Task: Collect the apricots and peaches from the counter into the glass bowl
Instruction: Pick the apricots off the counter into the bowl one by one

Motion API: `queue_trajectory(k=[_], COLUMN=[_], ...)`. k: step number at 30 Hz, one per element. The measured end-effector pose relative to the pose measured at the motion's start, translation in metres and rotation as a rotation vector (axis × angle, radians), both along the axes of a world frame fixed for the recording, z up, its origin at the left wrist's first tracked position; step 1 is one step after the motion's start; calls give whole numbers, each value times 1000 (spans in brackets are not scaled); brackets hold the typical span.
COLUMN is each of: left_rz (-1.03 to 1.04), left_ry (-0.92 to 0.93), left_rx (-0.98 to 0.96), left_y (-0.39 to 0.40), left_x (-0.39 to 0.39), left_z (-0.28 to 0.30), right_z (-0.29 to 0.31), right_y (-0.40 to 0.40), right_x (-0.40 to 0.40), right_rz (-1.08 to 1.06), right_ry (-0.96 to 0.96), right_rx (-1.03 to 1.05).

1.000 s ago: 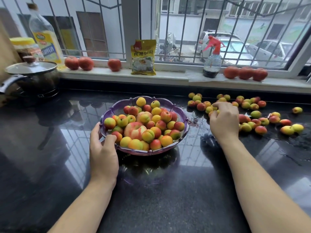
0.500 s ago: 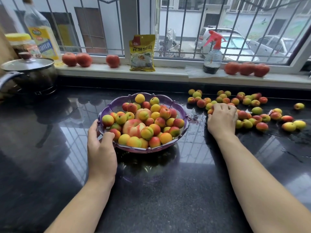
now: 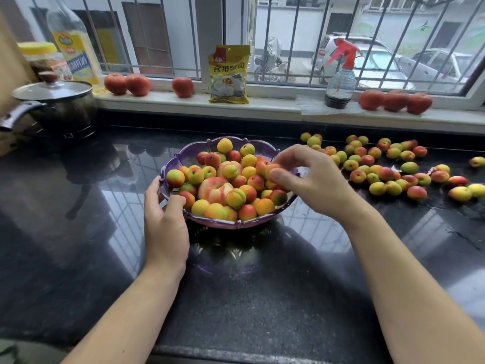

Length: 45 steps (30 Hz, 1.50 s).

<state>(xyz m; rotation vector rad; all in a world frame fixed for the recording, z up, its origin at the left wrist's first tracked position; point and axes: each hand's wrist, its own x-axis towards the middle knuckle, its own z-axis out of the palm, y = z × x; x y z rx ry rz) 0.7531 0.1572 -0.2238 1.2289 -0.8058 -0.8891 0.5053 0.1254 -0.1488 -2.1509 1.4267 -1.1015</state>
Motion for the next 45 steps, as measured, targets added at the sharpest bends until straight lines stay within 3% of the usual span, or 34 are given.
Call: queue_trajectory(k=[5, 11, 16, 22, 25, 31, 39, 42, 45], left_rz=[-9, -14, -21, -20, -9, 22, 19, 20, 25], left_ry=[-5, -1, -1, -7, -13, -43, -59, -66, -63], left_rx=[4, -1, 1, 6, 8, 5, 1, -2, 9], left_y=[0, 1, 1, 2, 1, -2, -2, -1, 0], left_x=[0, 0, 0, 0, -1, -1, -1, -1, 0], left_z=[1, 1, 1, 1, 1, -1, -1, -1, 1], right_z=[-12, -15, -25, -68, -62, -49, -69, -66, -60], right_y=[-1, -3, -26, -54, -70, -116, -165, -170, -164], right_x=[10, 11, -18, -68, -75, -74, -62, -62, -61], right_rz=[30, 4, -392, -736, -808, -692, -528, -548, -556], right_ry=[185, 102, -97, 34, 134, 578, 925, 955, 821], right_rx=[57, -28, -206, 36, -11, 13, 16, -40, -81])
